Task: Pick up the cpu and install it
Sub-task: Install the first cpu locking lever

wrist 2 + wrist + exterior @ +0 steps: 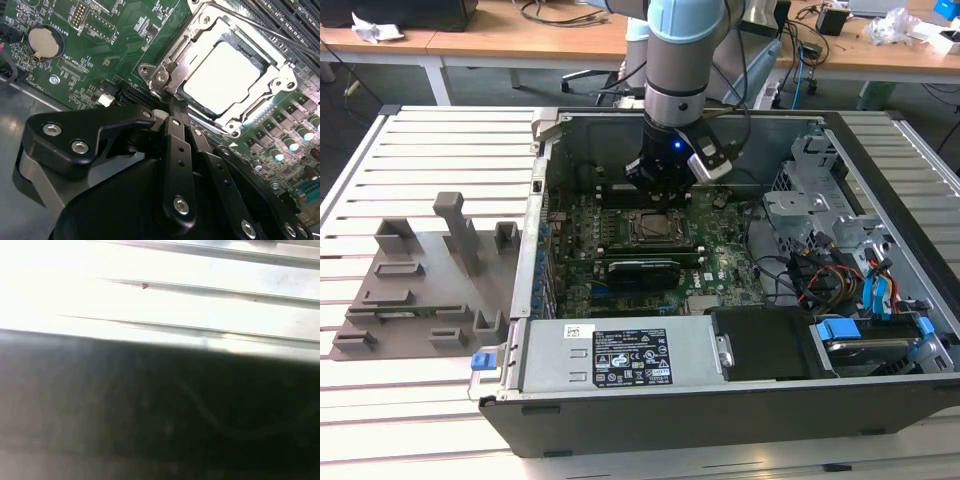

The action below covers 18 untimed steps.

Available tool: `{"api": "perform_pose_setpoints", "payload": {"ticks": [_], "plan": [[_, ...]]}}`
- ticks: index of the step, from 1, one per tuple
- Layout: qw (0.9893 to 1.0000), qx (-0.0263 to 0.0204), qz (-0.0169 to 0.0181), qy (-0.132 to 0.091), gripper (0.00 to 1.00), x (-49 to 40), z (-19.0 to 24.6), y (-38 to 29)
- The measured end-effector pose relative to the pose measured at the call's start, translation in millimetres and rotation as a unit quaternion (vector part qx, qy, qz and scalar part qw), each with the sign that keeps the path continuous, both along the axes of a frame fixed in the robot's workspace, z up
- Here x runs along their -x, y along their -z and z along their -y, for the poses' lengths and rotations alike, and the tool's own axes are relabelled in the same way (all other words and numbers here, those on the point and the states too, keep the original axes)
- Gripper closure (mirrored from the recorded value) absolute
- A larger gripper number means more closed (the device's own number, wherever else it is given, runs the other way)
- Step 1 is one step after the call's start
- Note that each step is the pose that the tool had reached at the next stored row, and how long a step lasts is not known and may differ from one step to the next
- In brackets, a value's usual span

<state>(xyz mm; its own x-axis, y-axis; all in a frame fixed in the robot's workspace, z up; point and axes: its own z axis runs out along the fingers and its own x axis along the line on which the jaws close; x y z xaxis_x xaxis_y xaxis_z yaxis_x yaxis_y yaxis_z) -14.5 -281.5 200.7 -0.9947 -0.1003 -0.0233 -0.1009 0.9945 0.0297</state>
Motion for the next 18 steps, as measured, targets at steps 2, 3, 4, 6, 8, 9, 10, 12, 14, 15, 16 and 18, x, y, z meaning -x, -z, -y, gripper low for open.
{"api": "perform_pose_setpoints", "payload": {"ticks": [2, 3, 4, 6, 8, 9, 10, 12, 14, 15, 16, 18], "plan": [[1.0, 0.0014, 0.0001, 0.0, 0.89, 0.0, -0.3, -0.6], [0.9999, 0.0102, 0.0003, 0.0, 0.89, -0.1, -0.3, -3.5], [0.9999, 0.0145, 0.0, 0.0, 0.89, 0.0, -0.1, -5.5], [0.9997, 0.025, 0.0, 0.0, 0.89, 0.0, -0.1, -9.5], [0.9994, 0.0342, 0.0, -0.001, 0.89, 0.0, 0.1, -11.5], [0.9993, 0.0381, 0.0, -0.001, 0.89, 0.0, 0.5, -12.0], [0.9991, 0.0415, 0.0, -0.001, 0.89, 0.0, 1.1, -12.2], [0.9987, 0.0506, 0.0, -0.001, 0.89, 0.0, 4.6, -12.8], [0.9984, 0.0558, -0.0001, -0.001, 0.89, 0.0, 8.7, -13.6], [0.9984, 0.0561, -0.0001, 0.0, 0.89, 0.0, 10.3, -14.6], [0.9984, 0.0562, 0.0, 0.0, 0.89, 0.0, 11.3, -15.7], [0.9984, 0.0562, -0.0001, -0.001, 0.89, 0.0, 14.2, -21.2]]}}
